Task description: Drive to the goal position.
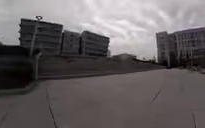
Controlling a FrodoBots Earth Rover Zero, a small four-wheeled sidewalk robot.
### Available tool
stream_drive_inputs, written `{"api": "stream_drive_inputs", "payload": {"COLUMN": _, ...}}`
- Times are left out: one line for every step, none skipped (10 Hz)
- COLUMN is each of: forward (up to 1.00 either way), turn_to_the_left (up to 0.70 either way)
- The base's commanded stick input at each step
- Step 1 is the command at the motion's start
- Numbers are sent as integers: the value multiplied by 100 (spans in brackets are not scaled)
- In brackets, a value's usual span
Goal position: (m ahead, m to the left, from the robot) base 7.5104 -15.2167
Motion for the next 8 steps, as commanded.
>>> {"api": "stream_drive_inputs", "payload": {"forward": 70, "turn_to_the_left": 0}}
{"api": "stream_drive_inputs", "payload": {"forward": 70, "turn_to_the_left": 0}}
{"api": "stream_drive_inputs", "payload": {"forward": 70, "turn_to_the_left": 0}}
{"api": "stream_drive_inputs", "payload": {"forward": 70, "turn_to_the_left": 0}}
{"api": "stream_drive_inputs", "payload": {"forward": 70, "turn_to_the_left": 0}}
{"api": "stream_drive_inputs", "payload": {"forward": 70, "turn_to_the_left": 0}}
{"api": "stream_drive_inputs", "payload": {"forward": 70, "turn_to_the_left": 0}}
{"api": "stream_drive_inputs", "payload": {"forward": 70, "turn_to_the_left": 0}}
